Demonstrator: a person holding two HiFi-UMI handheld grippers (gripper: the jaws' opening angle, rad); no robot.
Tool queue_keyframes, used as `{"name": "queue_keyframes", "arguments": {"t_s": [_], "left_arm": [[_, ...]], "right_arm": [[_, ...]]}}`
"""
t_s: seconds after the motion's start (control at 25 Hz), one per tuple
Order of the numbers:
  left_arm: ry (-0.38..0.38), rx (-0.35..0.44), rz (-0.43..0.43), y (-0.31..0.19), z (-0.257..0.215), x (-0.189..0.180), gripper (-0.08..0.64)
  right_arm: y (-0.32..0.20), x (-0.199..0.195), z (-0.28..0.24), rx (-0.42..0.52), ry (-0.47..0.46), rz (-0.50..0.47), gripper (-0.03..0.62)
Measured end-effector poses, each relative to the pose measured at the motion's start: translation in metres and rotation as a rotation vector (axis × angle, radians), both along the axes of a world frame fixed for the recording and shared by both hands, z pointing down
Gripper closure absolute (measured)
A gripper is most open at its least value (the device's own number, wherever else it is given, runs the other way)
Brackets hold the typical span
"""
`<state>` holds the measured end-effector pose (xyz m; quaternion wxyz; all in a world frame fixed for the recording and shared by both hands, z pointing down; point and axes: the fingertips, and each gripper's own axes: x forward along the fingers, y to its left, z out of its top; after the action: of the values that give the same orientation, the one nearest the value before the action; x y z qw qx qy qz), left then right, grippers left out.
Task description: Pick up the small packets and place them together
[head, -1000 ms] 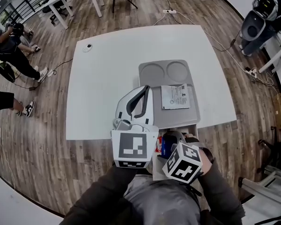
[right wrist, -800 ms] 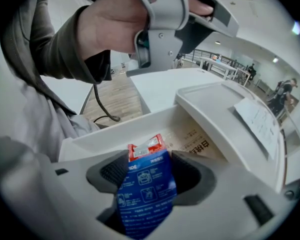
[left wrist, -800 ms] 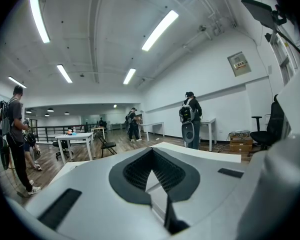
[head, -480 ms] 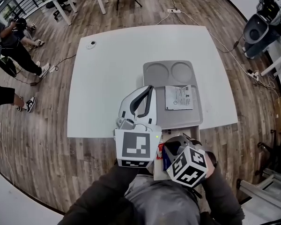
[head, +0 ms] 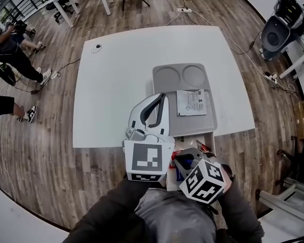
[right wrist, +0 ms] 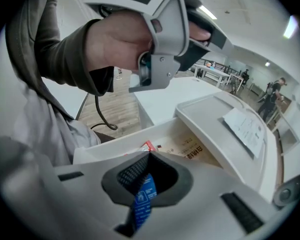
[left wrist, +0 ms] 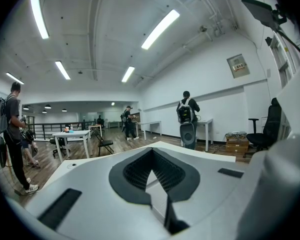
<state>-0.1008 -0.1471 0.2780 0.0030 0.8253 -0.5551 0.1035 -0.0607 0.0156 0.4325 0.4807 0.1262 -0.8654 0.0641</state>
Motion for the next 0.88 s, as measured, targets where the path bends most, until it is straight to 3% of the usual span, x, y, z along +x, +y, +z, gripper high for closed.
{"name": "queue_keyframes", "arguments": {"t_s": [0.08,0.16,0.24,0.32,0.56,0.76,0.88], "left_arm": [[0.003,-0.001,-0.001,-0.001,-0.002,-0.002,0.560],[0.004,-0.006,-0.002,-0.002,-0.002,-0.005,0.560],[0.004,-0.010,-0.003,-0.003,0.000,-0.006,0.560],[0.003,-0.014,-0.003,-0.004,0.004,-0.007,0.560],[-0.007,-0.021,-0.015,-0.007,0.013,-0.013,0.560],[-0.014,-0.017,-0.027,-0.007,0.014,-0.016,0.560],[-0.014,-0.012,-0.030,-0.004,0.012,-0.019,0.560]], "right_arm": [[0.001,-0.003,0.000,0.003,0.000,-0.010,0.592],[0.005,-0.006,0.004,-0.021,0.005,-0.036,0.437],[0.009,-0.010,0.008,-0.043,0.001,-0.056,0.384],[0.007,-0.014,0.011,-0.038,-0.003,-0.066,0.371],[0.002,-0.018,0.018,-0.032,-0.011,-0.104,0.381],[-0.001,-0.018,0.020,-0.005,-0.011,-0.092,0.504],[-0.003,-0.017,0.017,0.020,-0.005,-0.084,0.518]]}}
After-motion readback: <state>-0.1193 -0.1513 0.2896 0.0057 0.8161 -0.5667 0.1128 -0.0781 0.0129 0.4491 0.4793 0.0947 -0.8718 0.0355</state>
